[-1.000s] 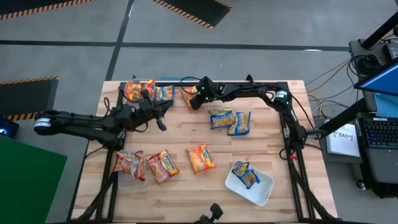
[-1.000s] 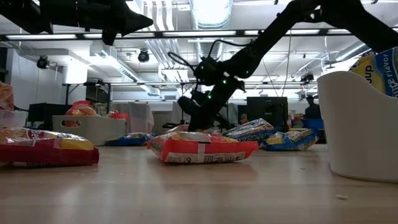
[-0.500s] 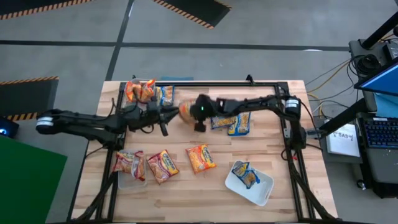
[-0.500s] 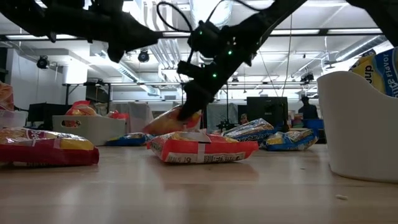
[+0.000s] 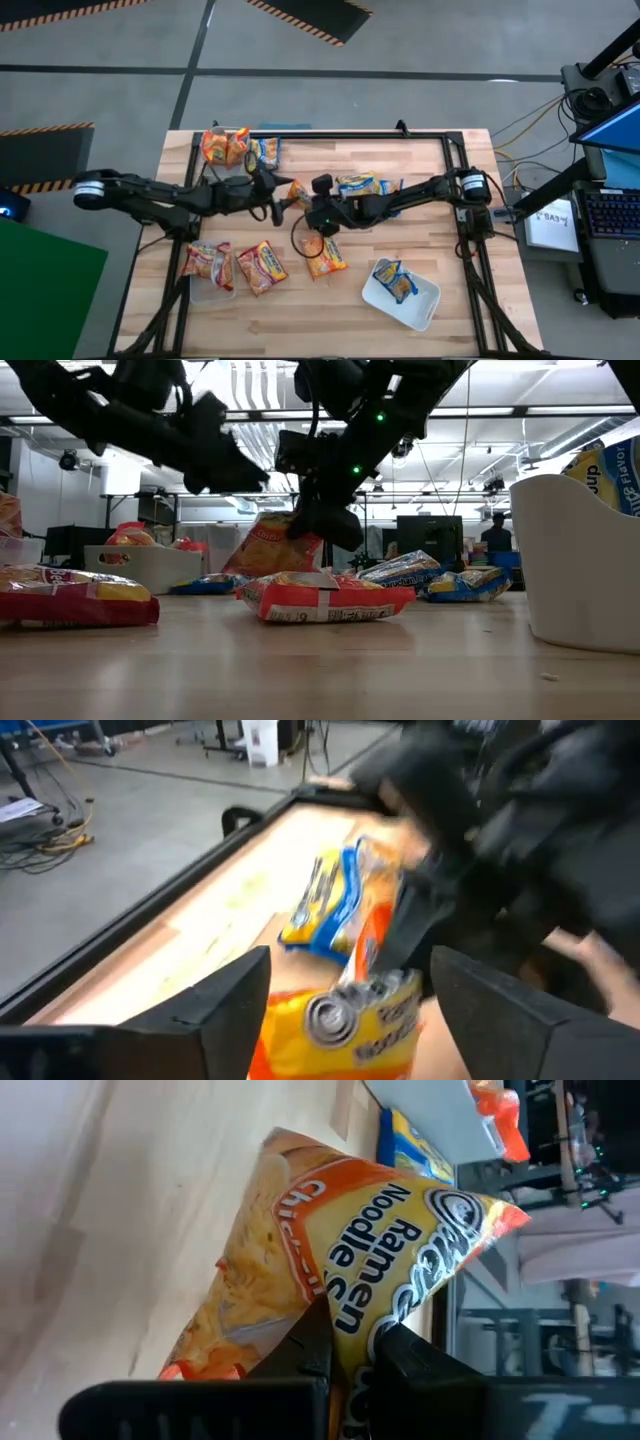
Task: Sort Maruchan noodles
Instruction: Put the orange noodle pack into the gray bin
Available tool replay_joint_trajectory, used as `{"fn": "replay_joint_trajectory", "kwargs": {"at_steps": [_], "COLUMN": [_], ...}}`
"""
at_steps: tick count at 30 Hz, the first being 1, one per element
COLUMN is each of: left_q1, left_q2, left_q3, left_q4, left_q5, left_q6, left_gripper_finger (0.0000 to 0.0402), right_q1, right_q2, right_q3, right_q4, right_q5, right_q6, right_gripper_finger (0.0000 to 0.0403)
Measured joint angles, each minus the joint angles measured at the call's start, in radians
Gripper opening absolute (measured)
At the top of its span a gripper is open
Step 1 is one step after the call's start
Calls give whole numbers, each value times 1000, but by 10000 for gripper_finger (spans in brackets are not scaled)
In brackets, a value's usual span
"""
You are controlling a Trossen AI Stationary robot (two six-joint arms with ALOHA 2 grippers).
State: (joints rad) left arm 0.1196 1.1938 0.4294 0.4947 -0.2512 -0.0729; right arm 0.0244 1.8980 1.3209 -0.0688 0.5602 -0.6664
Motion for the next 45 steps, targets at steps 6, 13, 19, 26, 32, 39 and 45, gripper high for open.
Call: {"fn": "replay_joint_trajectory", "kwargs": {"at_steps": [6, 13, 19, 26, 32, 39, 45], "left_q1": [21, 86, 128, 125, 124, 124, 124], "left_q2": [75, 126, 182, 241, 247, 245, 245], "left_q3": [0, -1, -13, -13, -13, -13, -11], "left_q4": [-7, -3, 62, 101, 106, 104, 104], "left_q5": [1, 44, 256, 269, 273, 272, 269], "left_q6": [79, 86, 83, 85, 68, 28, 22], "left_gripper_finger": [283, 283, 283, 252, 166, 60, 54], "right_q1": [21, 39, 43, 41, 40, 32, 20], "right_q2": [0, -2, -2, -2, -2, -2, -4], "right_q3": [0, 0, 0, 0, 0, 0, 0], "right_q4": [0, 0, 3, 5, 0, -5, -9], "right_q5": [85, 97, 97, 98, 97, 67, 62], "right_q6": [-56, -98, -107, -86, -48, 48, 107], "right_gripper_finger": [17, 17, 17, 17, 23, 45, 68]}}
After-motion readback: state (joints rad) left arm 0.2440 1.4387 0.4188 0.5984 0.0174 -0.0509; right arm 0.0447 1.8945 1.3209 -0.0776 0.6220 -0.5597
